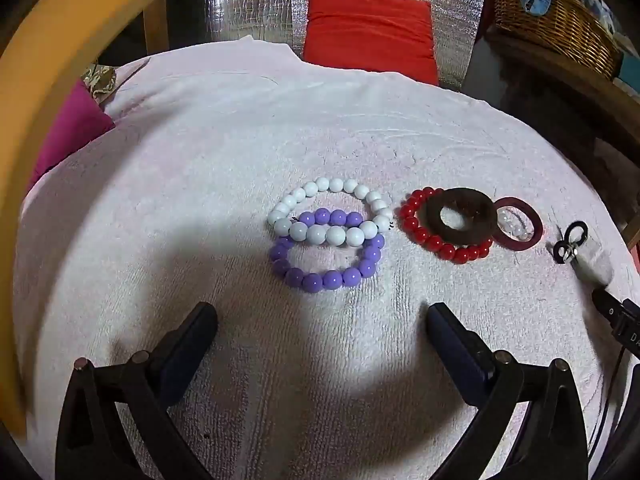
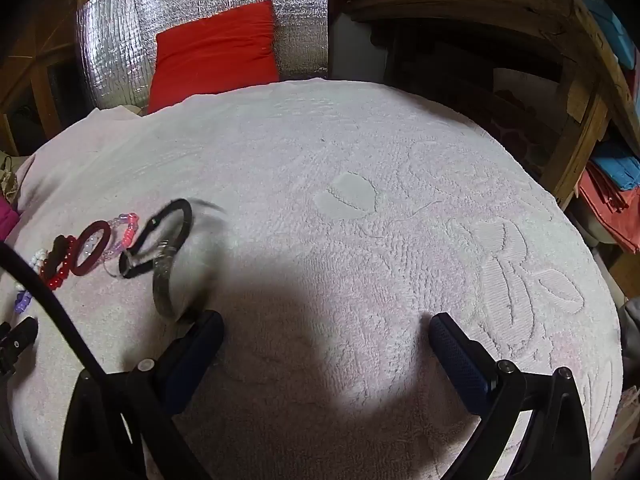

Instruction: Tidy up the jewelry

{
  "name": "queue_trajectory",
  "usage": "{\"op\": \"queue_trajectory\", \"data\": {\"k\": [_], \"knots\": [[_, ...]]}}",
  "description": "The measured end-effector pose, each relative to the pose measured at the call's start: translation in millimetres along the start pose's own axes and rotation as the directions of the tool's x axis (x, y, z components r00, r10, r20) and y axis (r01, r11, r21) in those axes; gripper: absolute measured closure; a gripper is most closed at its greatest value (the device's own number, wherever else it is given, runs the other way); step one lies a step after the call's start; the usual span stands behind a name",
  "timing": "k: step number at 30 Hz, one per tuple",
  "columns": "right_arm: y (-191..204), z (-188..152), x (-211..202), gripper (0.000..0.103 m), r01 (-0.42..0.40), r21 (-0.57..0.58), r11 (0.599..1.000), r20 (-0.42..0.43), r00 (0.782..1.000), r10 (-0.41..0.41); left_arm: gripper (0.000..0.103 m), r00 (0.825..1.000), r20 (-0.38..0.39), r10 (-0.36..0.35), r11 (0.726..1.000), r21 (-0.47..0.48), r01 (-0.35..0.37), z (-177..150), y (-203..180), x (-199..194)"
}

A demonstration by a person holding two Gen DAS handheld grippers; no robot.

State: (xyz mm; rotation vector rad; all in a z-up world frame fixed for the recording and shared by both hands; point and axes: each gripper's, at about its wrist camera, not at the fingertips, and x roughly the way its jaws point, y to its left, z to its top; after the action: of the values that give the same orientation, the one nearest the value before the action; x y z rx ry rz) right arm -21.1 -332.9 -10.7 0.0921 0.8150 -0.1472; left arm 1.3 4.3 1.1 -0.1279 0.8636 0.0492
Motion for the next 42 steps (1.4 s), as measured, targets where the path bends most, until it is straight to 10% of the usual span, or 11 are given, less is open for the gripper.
{"op": "queue_trajectory", "data": {"k": [23,38,42], "knots": [[3.4,-3.4,-7.5,0.000,0.069,0.058,0.996,-0.036,0.997,-0.066,0.000,1.000,0.005,0.022,1.000,0.010,-0.022,-2.8,-9.5,1.4],[-17.6,-5.4,-30.0,0.000,-0.152,-0.069,0.986,-0.278,0.952,0.127,0.000,0.996,-0.084,0.021,1.000,-0.016,-0.022,-4.7,-10.9,-14.7],[-34.2,20.6,-86.8,0.000,-0.176,-0.014,0.984,-0.075,0.982,0.174,0.000,0.990,0.055,0.131,0.989,0.068,-0.134,0.9,-20.1,-61.3]]}}
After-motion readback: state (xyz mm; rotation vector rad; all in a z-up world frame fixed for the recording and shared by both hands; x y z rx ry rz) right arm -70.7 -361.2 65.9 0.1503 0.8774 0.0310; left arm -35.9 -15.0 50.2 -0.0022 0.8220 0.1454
